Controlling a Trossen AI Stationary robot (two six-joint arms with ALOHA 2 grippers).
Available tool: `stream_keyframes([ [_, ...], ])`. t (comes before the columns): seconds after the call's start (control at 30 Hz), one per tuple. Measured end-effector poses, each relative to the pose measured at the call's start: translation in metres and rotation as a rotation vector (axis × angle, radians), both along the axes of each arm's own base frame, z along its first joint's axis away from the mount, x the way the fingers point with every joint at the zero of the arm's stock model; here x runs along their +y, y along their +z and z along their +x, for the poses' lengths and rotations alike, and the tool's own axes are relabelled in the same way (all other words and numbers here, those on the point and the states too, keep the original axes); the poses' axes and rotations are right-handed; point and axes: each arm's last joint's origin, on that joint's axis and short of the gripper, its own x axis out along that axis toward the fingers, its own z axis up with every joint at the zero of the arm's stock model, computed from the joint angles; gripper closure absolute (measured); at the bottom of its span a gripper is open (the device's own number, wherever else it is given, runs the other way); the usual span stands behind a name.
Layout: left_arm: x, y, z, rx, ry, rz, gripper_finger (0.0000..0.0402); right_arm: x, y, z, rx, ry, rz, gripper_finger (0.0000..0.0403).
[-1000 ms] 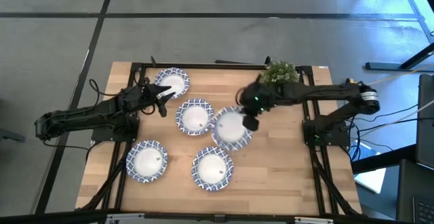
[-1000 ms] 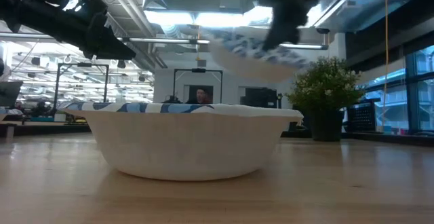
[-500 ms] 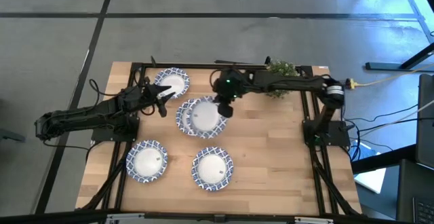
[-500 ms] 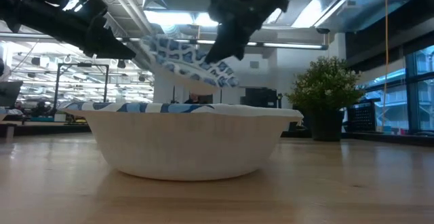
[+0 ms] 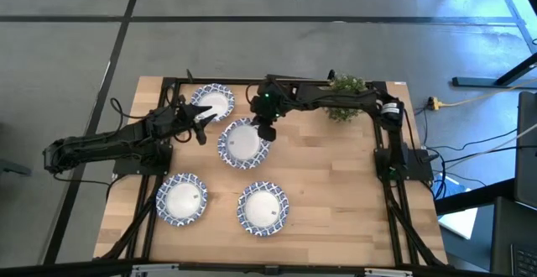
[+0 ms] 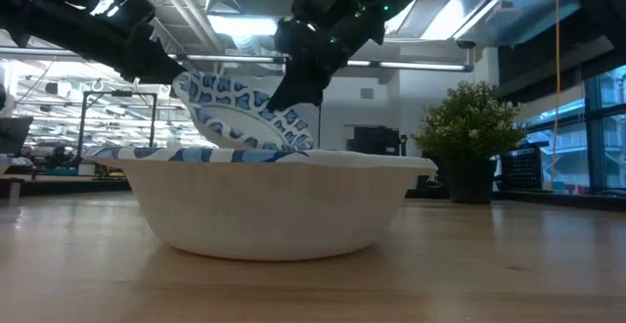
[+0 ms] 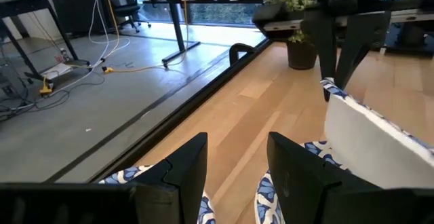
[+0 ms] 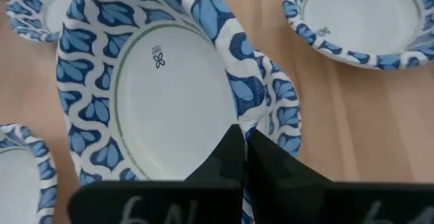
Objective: Nest bowls inside each other
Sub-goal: Stack the white patterned bowl on the other white patterned bowls
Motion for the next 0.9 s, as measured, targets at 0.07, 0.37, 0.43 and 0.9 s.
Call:
stream_keyframes([
  [0.07,0.000,0.000,0.000,0.000,0.000,0.000,0.0253,-0.003,-0.003,0.001,-0.008,0.003,0.008,0.0398],
  [0.37,0.000,0.000,0.000,0.000,0.001,0.000,0.0253,-0.010,-0.025,0.012,-0.020,0.007,0.022,0.0397],
  [0.43,0.000,0.000,0.000,-0.001,0.001,0.000,0.0253,-0.010,-0.033,0.014,-0.008,0.010,0.028,0.0397],
  [0.9,0.000,0.000,0.000,-0.002,0.001,-0.001,0.0253,-0.011,-0.041,0.016,0.013,0.012,0.037,0.0389],
])
